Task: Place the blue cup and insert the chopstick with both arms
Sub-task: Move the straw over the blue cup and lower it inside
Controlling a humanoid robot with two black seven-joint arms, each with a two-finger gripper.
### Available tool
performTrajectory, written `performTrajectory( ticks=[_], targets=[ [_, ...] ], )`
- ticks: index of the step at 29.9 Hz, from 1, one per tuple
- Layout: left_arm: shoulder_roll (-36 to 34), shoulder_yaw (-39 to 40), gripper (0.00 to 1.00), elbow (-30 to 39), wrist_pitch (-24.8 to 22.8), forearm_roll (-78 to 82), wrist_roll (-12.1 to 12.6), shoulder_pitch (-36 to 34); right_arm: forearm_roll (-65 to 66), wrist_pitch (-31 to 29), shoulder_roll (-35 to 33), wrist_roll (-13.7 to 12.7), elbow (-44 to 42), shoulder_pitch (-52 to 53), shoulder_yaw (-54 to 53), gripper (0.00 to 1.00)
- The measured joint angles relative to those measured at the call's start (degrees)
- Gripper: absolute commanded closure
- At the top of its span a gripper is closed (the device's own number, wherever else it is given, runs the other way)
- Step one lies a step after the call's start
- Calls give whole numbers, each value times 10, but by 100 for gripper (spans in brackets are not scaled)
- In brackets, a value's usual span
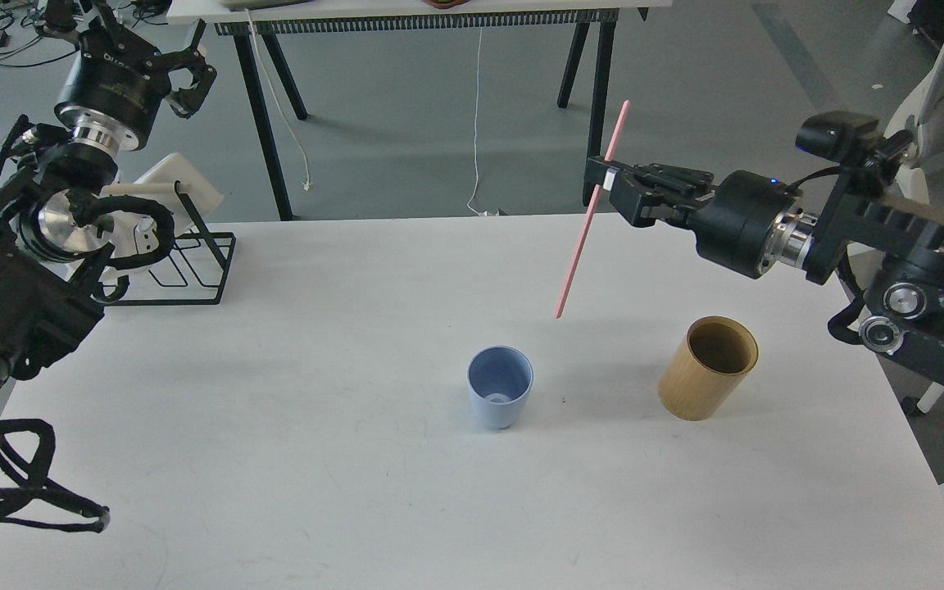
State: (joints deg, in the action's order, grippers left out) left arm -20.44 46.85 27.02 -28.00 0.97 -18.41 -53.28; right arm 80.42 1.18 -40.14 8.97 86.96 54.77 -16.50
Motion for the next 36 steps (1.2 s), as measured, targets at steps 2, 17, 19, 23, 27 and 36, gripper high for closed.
performTrajectory(
  ticks=[2,17,19,23,27,36],
  targets=[
    [1,0,0,4,0,-2,0,0,1,0,16,0,-13,1,14,99],
    [2,2,0,6,0,-4,2,-11,3,0,101,-1,-91,5,48,99],
    [2,2,0,7,0,-4,2,-11,3,0,112,-1,-101,3,53,99],
    [2,1,0,6,0,-4,2,-12,4,0,138,-2,-120,3,78,99],
    [-1,1,0,6,0,-4,2,-12,9,0,163,-2,-133,4,90,98],
    [-11,1,0,6,0,-4,2,-12,18,0,168,-4,-149,-1,93,95]
  ],
)
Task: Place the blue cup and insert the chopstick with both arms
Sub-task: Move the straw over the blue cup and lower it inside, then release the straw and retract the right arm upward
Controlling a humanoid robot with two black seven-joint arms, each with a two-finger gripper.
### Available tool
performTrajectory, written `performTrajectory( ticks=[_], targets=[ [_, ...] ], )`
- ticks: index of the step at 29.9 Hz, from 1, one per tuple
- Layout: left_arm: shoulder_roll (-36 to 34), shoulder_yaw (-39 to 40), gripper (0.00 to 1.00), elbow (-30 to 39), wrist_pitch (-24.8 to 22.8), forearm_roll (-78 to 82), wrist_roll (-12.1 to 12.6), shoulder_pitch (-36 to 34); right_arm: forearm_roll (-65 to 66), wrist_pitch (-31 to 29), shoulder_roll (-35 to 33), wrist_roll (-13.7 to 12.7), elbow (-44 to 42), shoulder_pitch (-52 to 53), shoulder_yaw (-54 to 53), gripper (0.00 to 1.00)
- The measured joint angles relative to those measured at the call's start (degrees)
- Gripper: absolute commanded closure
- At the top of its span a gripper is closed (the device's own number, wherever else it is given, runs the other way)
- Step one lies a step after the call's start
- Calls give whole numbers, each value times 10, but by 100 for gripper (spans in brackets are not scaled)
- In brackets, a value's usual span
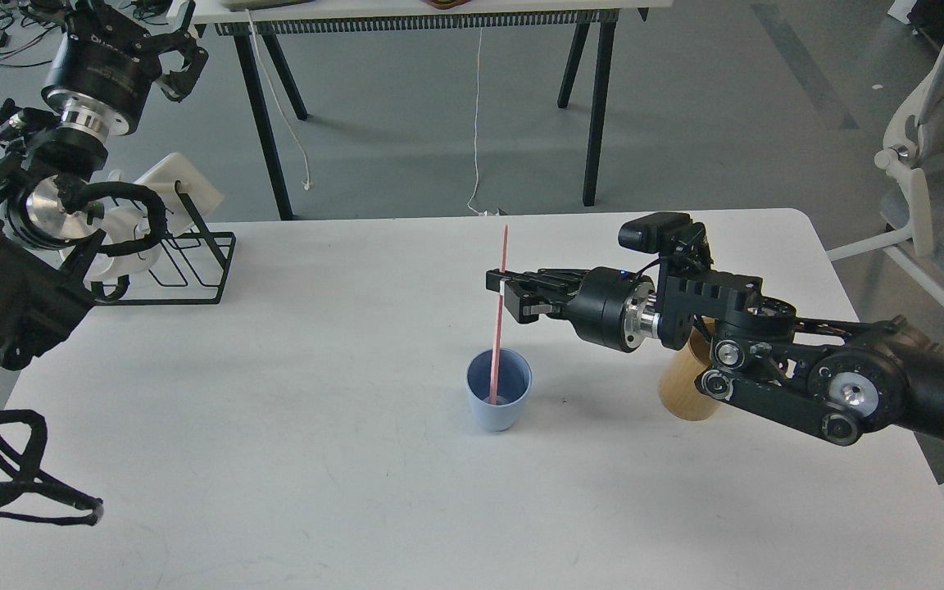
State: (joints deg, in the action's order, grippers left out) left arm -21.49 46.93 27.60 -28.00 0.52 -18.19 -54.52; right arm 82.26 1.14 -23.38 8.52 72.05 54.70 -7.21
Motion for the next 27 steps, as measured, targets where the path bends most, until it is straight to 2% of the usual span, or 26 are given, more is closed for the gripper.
performTrajectory(
  ticks=[2,6,14,17,20,22,23,25,27],
  targets=[
    [0,0,0,0,0,0,0,0,3,0,0,0,-2,-1,0,94],
    [-1,0,0,0,0,0,0,1,8,0,0,0,-2,-3,0,87],
    [-1,0,0,0,0,0,0,1,9,0,1,-1,-3,0,19,84],
    [-1,0,0,0,0,0,0,1,9,0,1,-1,-3,0,20,80],
    [-1,0,0,0,0,0,0,1,9,0,1,-1,-2,0,20,62],
    [-1,0,0,0,0,0,0,1,8,0,-1,-1,-2,2,20,43],
    [-1,0,0,0,0,0,0,1,6,0,-2,-1,-1,3,18,33],
    [-2,0,0,0,0,0,0,1,3,2,-5,1,0,7,8,2],
    [-2,0,0,0,0,0,0,1,0,4,-13,3,2,11,-22,3]
  ],
)
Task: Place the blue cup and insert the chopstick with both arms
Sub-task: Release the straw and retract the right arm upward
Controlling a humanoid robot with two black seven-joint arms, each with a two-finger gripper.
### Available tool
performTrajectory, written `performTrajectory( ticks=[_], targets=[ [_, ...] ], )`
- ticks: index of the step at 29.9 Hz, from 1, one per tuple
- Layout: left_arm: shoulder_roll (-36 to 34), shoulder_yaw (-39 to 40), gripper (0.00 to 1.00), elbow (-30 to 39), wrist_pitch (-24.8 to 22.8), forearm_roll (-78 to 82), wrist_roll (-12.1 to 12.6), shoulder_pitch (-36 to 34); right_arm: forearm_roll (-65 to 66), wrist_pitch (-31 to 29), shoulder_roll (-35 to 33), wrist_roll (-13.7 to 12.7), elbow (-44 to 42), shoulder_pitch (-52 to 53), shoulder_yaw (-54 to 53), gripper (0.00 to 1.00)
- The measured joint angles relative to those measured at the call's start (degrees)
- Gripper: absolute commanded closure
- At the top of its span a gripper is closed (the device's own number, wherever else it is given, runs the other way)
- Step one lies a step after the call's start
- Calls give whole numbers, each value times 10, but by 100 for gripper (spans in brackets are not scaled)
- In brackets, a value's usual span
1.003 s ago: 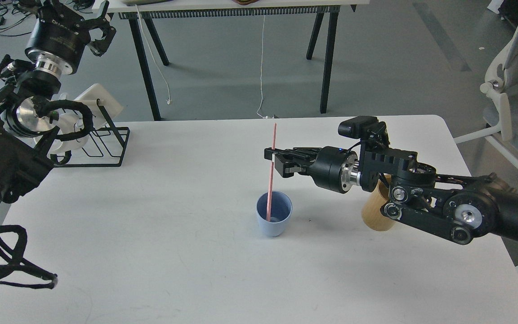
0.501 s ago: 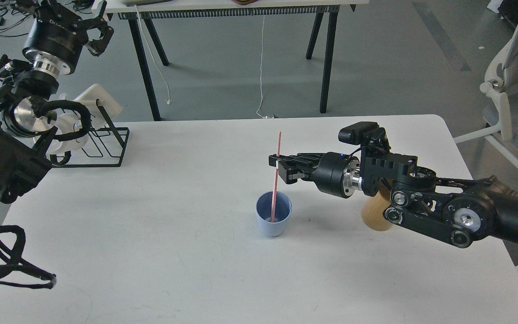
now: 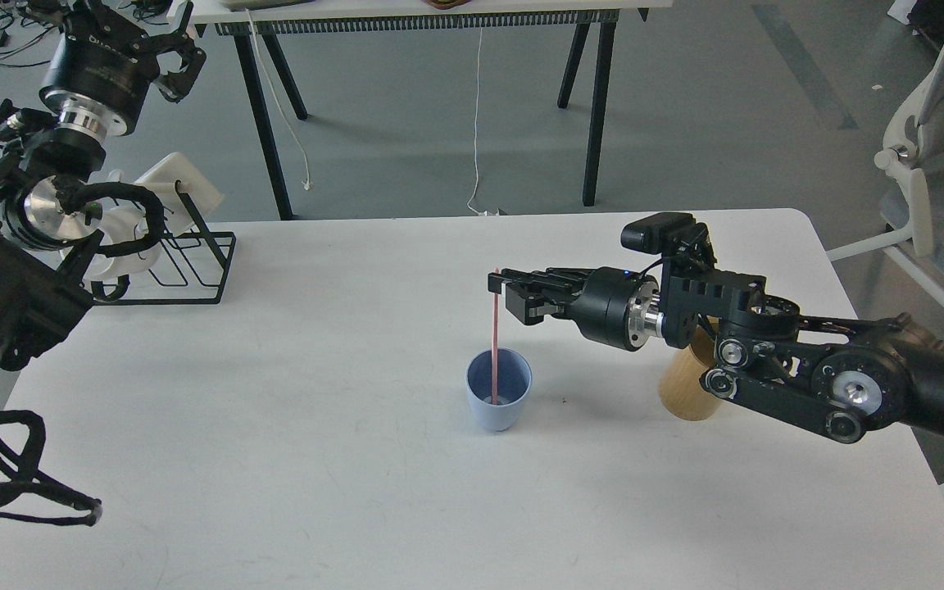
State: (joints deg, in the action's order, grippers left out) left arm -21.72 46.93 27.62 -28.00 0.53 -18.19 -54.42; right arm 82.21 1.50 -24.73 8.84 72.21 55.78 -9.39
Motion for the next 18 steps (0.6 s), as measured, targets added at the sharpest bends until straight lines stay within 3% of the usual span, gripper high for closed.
performTrajectory(
  ticks=[5,13,18],
  targets=[
    [-1,0,0,0,0,0,0,0,-34,-5,-20,1,-1,-2,-130,0],
    [5,0,0,-1,0,0,0,0,-323,-89,-52,-1,-29,3,-311,0],
    [12,-4,0,-2,0,0,0,4,-450,-106,-55,2,-88,1,-398,0]
  ],
)
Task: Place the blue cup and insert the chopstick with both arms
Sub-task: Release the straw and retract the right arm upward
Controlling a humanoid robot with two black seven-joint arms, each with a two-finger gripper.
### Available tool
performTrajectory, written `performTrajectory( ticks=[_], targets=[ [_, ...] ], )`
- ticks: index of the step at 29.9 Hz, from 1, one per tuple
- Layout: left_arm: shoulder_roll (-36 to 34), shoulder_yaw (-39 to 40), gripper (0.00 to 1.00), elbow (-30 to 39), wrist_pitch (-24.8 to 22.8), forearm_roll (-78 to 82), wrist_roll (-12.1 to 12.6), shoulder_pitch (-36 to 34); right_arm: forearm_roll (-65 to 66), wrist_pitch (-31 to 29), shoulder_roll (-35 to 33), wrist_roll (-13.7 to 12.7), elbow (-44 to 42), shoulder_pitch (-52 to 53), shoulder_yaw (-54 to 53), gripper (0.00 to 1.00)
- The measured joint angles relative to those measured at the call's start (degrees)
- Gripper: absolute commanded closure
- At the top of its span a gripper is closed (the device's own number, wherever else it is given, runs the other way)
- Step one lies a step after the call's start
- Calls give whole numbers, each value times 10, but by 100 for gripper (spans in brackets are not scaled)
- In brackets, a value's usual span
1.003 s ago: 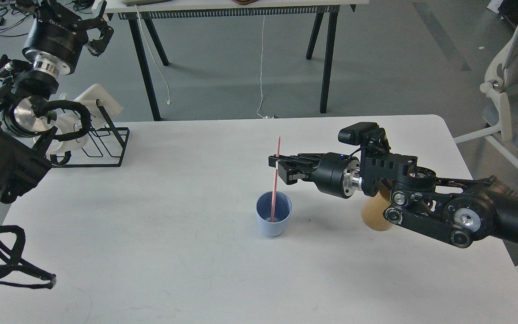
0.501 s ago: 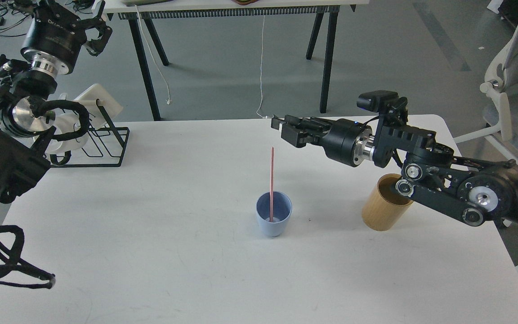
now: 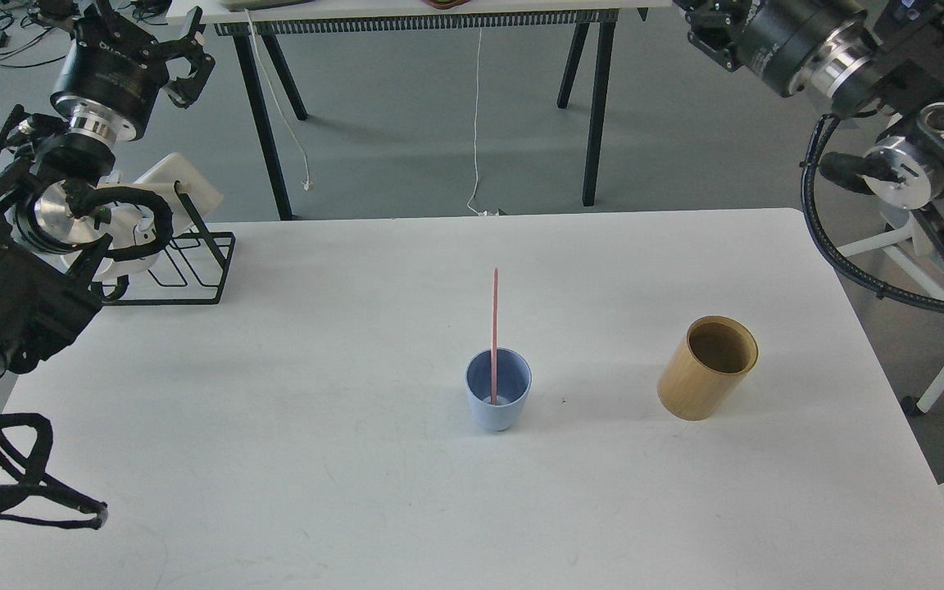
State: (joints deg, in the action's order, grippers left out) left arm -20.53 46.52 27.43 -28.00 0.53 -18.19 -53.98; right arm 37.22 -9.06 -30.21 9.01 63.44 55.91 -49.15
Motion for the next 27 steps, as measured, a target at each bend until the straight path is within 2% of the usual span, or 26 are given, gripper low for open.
performTrajectory(
  ticks=[6,14,22,27],
  targets=[
    [4,-2,0,-5,0,0,1,-2,-165,-6,0,-1,-79,-2,-25,0],
    [5,5,0,-24,0,-25,1,-4,-357,-67,30,-6,-208,-4,-61,0],
    [7,4,0,-25,0,-51,1,-4,-412,-159,110,-3,-348,-5,-108,0],
    [7,4,0,-26,0,-51,1,-8,-412,-181,138,-1,-365,-5,-118,0]
  ],
)
